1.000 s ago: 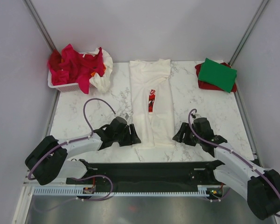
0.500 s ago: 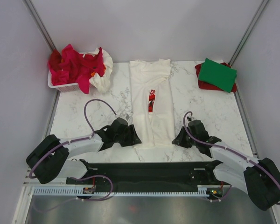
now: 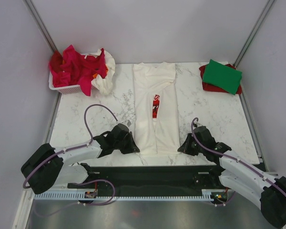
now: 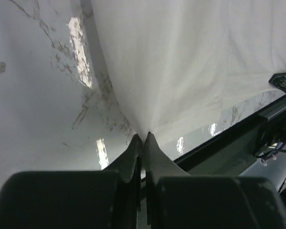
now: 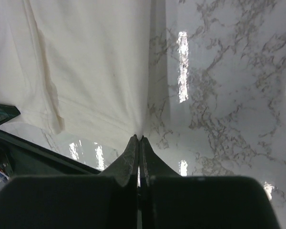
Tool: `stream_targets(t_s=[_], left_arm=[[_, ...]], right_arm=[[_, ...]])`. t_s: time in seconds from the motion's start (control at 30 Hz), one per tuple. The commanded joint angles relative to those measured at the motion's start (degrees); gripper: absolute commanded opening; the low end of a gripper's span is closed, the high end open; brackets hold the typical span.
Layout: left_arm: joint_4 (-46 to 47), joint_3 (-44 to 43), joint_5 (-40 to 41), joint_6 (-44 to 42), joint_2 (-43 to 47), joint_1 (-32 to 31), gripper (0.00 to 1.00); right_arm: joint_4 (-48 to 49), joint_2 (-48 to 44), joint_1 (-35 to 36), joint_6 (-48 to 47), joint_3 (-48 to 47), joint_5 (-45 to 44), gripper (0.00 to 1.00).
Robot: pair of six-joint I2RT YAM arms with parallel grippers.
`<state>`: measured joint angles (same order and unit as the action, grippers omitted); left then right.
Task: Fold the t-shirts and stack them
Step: Fold the tshirt
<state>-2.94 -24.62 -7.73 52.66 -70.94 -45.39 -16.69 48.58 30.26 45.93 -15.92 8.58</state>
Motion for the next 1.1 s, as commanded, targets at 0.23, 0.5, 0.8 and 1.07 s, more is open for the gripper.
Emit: stream_targets(t_s=[0.23, 0.5, 0.8, 1.07], left_arm=[[-23.6, -15.52, 4.13, -3.26, 9.42, -2.25, 0.02], [-24.57, -25.55, -3.07, -11.17, 1.16, 6.09, 0.02], [-24.92, -38.56, -8.88, -18.47, -12.98, 16.29, 0.02], [-27.99, -54.02, -11.08, -24.44, -27.13, 20.69, 0.02]], right_arm=[[-15.65, -4.55, 2.87, 0.92, -17.64, -7.61, 0.0], [-14.43, 10.38, 2.61, -6.01, -33.36, -12.61, 0.0], [-12.76, 28.05, -2.75, -13.58, -48.65, -17.63, 0.0], [-11.7, 40.89, -6.0, -16.66, -59.12, -16.58, 0.0]])
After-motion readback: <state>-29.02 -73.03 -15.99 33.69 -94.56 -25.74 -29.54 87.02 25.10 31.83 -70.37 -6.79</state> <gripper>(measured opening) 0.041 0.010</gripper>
